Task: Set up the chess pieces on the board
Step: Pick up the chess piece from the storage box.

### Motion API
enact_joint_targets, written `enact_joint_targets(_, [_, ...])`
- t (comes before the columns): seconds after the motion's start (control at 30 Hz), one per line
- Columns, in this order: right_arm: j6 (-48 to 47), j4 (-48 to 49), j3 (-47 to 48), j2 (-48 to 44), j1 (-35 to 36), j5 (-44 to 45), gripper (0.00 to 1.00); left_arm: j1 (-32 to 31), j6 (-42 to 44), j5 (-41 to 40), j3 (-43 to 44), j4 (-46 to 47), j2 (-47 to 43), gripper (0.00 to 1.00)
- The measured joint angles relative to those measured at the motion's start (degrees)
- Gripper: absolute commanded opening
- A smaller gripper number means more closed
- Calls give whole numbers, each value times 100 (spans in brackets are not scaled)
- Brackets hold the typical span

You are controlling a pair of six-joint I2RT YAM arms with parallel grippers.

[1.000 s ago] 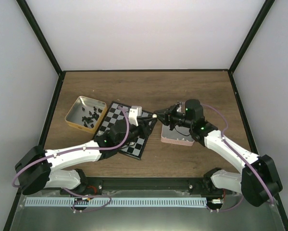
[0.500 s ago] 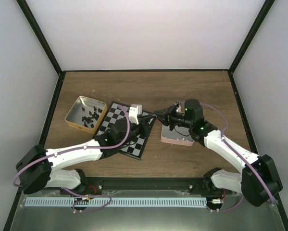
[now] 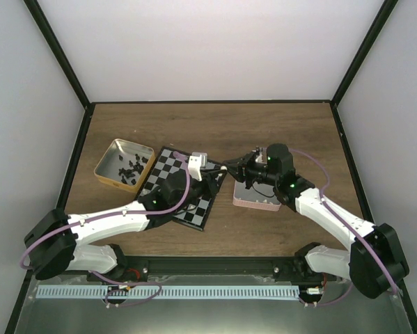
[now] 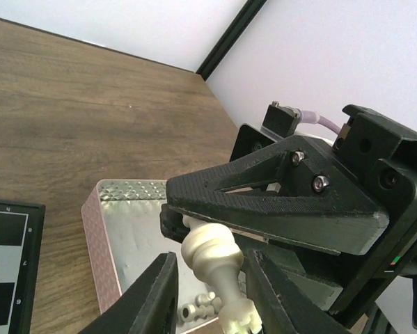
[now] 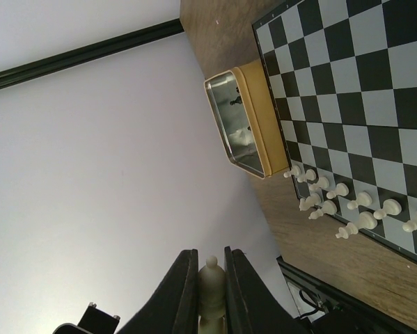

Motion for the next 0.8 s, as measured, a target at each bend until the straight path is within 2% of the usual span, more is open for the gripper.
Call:
enact_joint_targets(0.1, [0,-4,0,0,2,13,6,0,-17,4,0,-24,-13,22])
enact_joint_targets(0.27, [-13,-24,0,7,0,76,6,0,-7,0,-4,-28,-35,5])
enact_joint_targets(0.53, [-376,-348,66,2,9,433,6,4,31,-136,-7,-402,-114,4])
enact_joint_targets(0.8, [-1370,-1502,304,-802,22,2094,7,103,72,-629,125,-2245,-706,4])
